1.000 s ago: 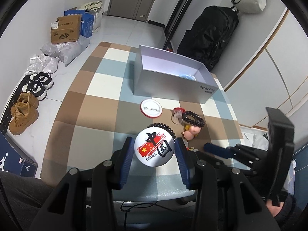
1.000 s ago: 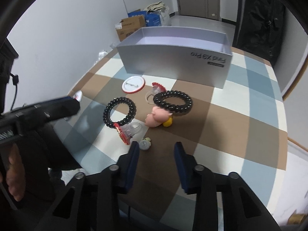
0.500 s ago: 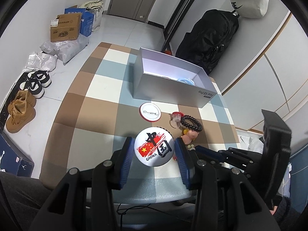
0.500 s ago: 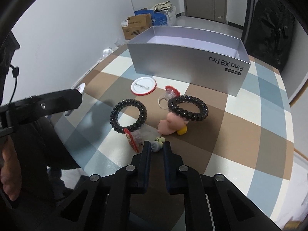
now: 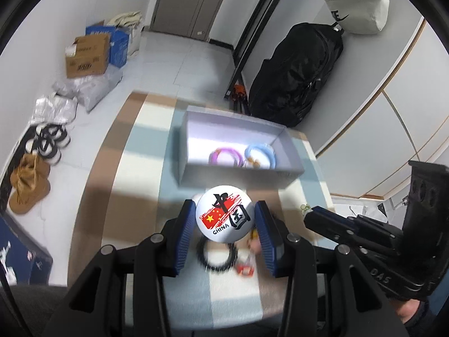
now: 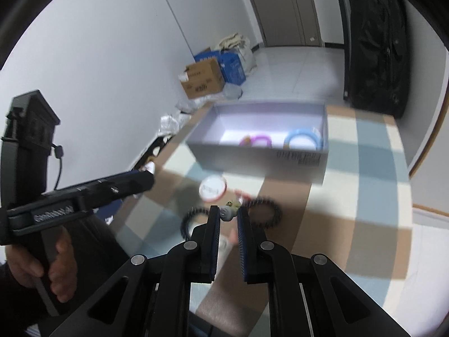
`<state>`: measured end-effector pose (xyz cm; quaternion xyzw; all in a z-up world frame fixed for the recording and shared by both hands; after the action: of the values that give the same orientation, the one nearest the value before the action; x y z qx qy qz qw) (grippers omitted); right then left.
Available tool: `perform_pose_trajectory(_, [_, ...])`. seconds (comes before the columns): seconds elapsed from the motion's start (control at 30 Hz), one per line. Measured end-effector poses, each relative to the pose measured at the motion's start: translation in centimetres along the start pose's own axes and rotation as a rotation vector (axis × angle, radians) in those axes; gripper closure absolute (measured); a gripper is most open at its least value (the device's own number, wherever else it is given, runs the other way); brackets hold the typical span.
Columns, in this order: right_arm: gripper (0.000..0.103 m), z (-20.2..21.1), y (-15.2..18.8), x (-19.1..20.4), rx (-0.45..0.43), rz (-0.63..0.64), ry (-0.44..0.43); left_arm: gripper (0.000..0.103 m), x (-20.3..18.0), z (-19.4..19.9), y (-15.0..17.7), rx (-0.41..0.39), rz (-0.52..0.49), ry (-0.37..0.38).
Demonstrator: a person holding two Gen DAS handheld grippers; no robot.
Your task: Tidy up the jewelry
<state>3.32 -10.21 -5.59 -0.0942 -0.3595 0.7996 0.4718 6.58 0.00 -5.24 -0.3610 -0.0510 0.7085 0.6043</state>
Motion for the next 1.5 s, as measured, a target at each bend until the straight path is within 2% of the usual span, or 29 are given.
perform_pose_trajectory(0.27, [0.092, 0.5, -6.3, -2.3, -0.074, -0.003, 0.009, 0.065, -2.4, -2.1, -3.7, -0.004, -0.045, 0.018])
perform_pose_trajectory(0.5, [0.092, -1.6, -8.9, -4.6, -0.086, -0.020, 0.016, 0.066, -2.5, -4.4, -5.3, 0.018, -0.061, 0.026])
perform_pose_trajectory(0.77, [0.092, -4.9, -9.0, -7.2, -0.059, -0.074, -0.016, 0.066, -1.5, -7.2, -5.4, 0.084, -0.047, 0.053])
perform_pose_trajectory(0.97, [0.092, -6.9, -8.0, -8.8, -0.028, -0.115, -0.013, 0.066, -1.5, -8.2, -5.1, 0.097, -0.063, 0.045])
perform_pose_trajectory(1.17, [0.092, -7.3, -6.9, -9.8, -0.017, -0.147, -0.006, 0.065, -1.5, -9.0, -5.2, 0.123, -0.058, 0.062])
perform_pose_trajectory(1.33, [0.091, -7.0, -7.2, -9.4, -0.038, -0.114, 0.013, 0.065, -1.8, -9.0, -5.6, 0.126, -0.059, 0.082])
perform_pose_trajectory(1.4, [0.089, -6.7, -7.2, -9.1, -0.056, -0.109, 0.005, 0.065, -2.0, -8.8, -5.7, 0.128, -0.049, 0.118])
perform_pose_trajectory(1.43, [0.088, -6.4, -7.3, -9.1, -0.070, -0.108, 0.008, 0.063, -2.1, -8.8, -5.8, 0.138, -0.037, 0.136])
perform_pose_trajectory(1.47, [0.087, -6.2, -7.3, -9.1, -0.087, -0.104, 0.013, 0.052, -2.1, -8.9, -5.8, 0.151, -0.028, 0.142])
perform_pose_trajectory(1.5, [0.077, -5.9, -7.4, -9.0, -0.096, -0.098, 0.018, 0.047, -2.1, -9.0, -5.8, 0.157, -0.024, 0.150])
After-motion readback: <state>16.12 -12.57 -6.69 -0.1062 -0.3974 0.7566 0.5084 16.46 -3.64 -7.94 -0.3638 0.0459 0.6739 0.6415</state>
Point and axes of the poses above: each gripper's, at about its wrist camera, not at the fingertips, and z roughly against the way its jaws point, x to its left, y to its underside, the point moved 9 cm from there along -z, roughly the way its jaws point, and after that the axes turned 9 degrees about z, right-handed, at the moved point
